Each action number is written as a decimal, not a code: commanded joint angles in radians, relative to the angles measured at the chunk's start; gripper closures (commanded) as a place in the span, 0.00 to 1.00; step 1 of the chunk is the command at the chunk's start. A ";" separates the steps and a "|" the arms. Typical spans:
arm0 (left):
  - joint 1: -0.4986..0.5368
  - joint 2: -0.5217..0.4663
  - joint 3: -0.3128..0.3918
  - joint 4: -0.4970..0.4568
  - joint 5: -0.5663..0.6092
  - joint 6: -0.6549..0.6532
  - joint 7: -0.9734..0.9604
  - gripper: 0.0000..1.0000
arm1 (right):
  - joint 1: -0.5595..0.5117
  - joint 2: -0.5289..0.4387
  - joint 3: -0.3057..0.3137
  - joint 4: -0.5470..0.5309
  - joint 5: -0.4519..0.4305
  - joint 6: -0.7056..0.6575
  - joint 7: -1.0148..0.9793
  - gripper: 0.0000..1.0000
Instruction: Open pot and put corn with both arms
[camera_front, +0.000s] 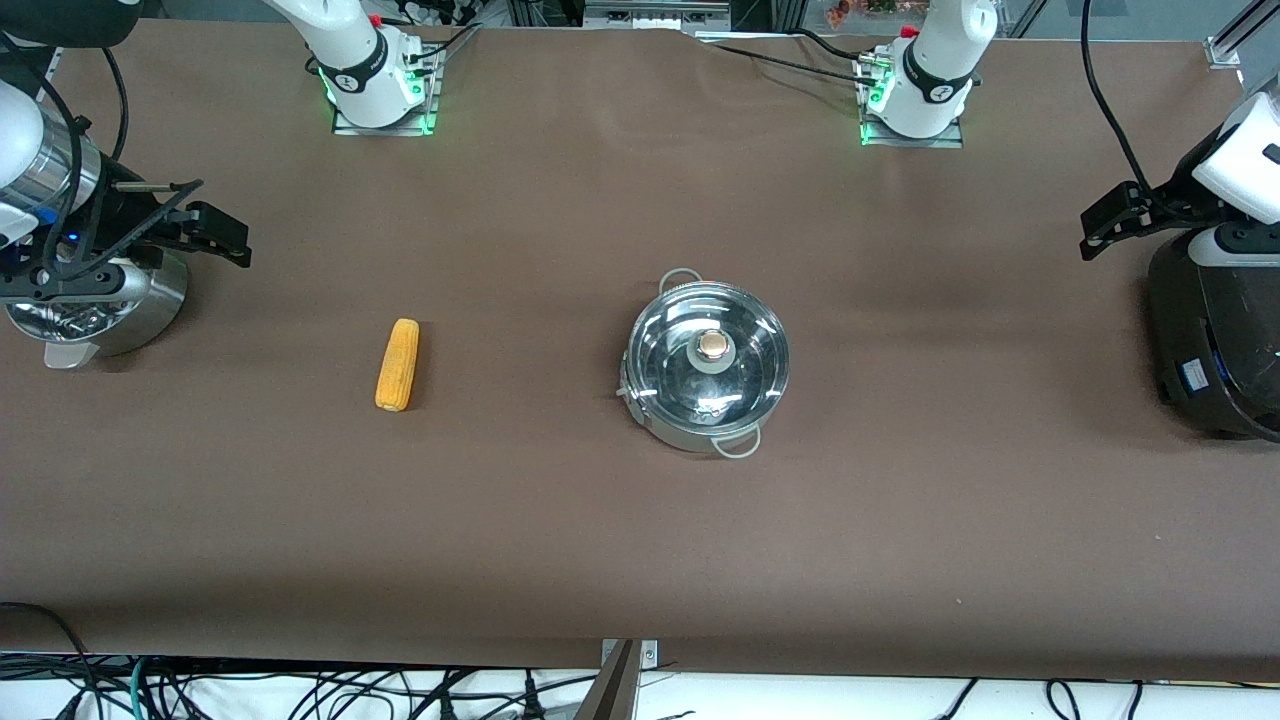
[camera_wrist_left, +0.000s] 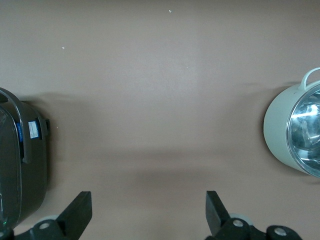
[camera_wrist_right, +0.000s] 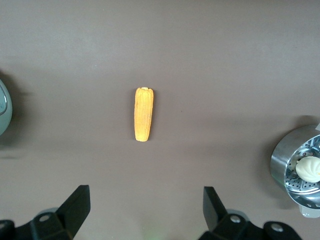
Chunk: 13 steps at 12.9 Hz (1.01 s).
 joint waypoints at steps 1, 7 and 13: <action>0.002 0.014 0.003 0.032 -0.018 -0.022 0.006 0.00 | 0.011 0.008 0.006 0.031 -0.026 0.038 -0.007 0.00; 0.008 0.014 0.003 0.030 -0.021 -0.023 0.008 0.00 | 0.009 0.014 0.003 0.033 -0.038 0.040 -0.020 0.00; 0.000 0.014 0.003 0.030 -0.021 -0.022 0.006 0.00 | 0.008 0.014 0.003 0.033 -0.035 0.040 -0.022 0.00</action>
